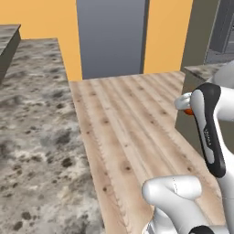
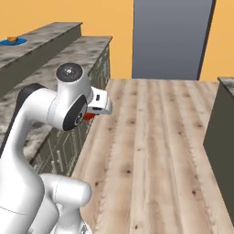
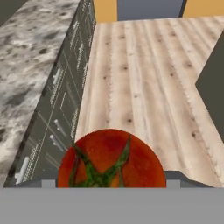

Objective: Take the cheese, chicken drumstick, and tomato from the fridge and place them on the plate on the dining counter to create an appetizer plate.

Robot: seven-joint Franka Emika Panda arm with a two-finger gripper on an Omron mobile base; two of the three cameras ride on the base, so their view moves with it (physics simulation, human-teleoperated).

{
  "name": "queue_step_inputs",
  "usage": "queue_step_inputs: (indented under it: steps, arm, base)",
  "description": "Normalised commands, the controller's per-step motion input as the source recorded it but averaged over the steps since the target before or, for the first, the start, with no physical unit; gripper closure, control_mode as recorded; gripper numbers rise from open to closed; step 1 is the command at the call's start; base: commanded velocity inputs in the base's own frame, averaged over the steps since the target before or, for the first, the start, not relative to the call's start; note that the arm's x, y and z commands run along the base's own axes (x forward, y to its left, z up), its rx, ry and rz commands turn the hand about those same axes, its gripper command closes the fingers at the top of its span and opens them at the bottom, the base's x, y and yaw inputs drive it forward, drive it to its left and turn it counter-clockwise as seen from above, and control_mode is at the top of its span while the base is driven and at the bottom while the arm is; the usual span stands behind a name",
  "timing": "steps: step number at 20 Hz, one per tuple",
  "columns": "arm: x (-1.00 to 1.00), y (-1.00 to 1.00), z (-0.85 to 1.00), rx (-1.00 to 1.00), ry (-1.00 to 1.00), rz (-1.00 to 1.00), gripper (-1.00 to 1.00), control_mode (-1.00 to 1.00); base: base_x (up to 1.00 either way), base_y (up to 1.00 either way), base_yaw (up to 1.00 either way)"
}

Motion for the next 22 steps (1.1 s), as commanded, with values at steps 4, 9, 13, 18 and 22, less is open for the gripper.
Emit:
queue_step_inputs:
  steps: [4, 9, 13, 18, 22]
  arm:
    - [0.0, 0.0, 0.0, 0.0, 0.0, 0.0, 1.0, 1.0]
    - [0.0, 0.0, 0.0, 0.0, 0.0, 0.0, 1.0, 1.0]
    - [0.0, 0.0, 0.0, 0.0, 0.0, 0.0, 1.0, 1.0]
    - [0.0, 0.0, 0.0, 0.0, 0.0, 0.0, 1.0, 1.0]
    - [0.0, 0.0, 0.0, 0.0, 0.0, 0.0, 1.0, 1.0]
  base:
    - [-1.0, 0.46, -0.06]
    - [-1.0, 0.32, -0.06]
    - [-1.0, -0.06, -0.08]
    - [-1.0, 0.12, -0.07]
    - [-0.91, 0.95, -0.03]
